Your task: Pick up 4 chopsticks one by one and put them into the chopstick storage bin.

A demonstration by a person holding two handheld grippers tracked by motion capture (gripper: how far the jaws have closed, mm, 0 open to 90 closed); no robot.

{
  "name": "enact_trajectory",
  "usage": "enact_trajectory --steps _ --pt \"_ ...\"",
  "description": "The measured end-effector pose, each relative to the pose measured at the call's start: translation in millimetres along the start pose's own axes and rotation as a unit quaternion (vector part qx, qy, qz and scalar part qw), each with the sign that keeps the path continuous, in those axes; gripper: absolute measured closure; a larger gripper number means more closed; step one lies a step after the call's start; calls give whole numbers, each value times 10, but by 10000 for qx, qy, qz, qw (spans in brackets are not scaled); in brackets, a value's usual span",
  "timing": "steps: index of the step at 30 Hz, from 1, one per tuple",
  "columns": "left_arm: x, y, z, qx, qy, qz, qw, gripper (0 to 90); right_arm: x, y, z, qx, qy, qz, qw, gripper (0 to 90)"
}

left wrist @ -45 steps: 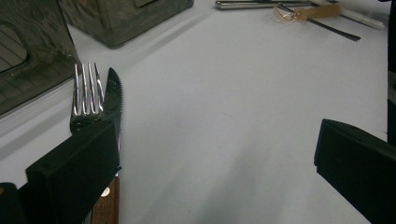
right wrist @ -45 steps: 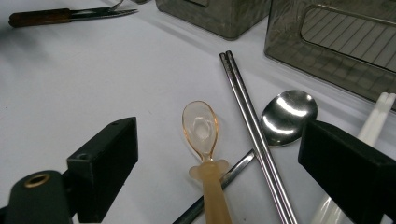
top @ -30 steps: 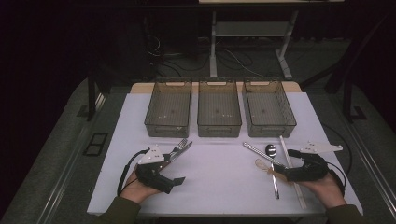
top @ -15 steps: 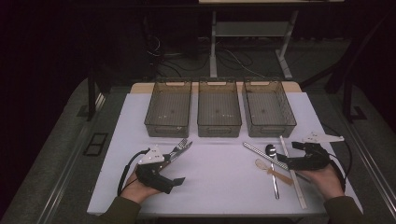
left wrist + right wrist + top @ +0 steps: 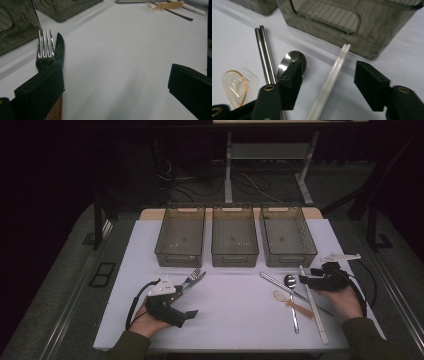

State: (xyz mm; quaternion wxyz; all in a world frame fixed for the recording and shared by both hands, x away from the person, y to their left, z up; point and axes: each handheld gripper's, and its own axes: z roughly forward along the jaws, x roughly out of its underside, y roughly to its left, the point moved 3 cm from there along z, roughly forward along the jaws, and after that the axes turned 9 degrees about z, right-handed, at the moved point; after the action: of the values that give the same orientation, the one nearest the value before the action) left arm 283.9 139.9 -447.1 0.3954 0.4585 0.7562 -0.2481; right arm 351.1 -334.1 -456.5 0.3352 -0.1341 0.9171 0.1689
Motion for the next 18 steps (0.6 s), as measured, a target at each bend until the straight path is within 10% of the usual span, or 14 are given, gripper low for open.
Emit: enact_trajectory --steps 18 --pt "5 10 3 3 -11 -23 10000 0 59 5 105 259 466 -80 9985 611"
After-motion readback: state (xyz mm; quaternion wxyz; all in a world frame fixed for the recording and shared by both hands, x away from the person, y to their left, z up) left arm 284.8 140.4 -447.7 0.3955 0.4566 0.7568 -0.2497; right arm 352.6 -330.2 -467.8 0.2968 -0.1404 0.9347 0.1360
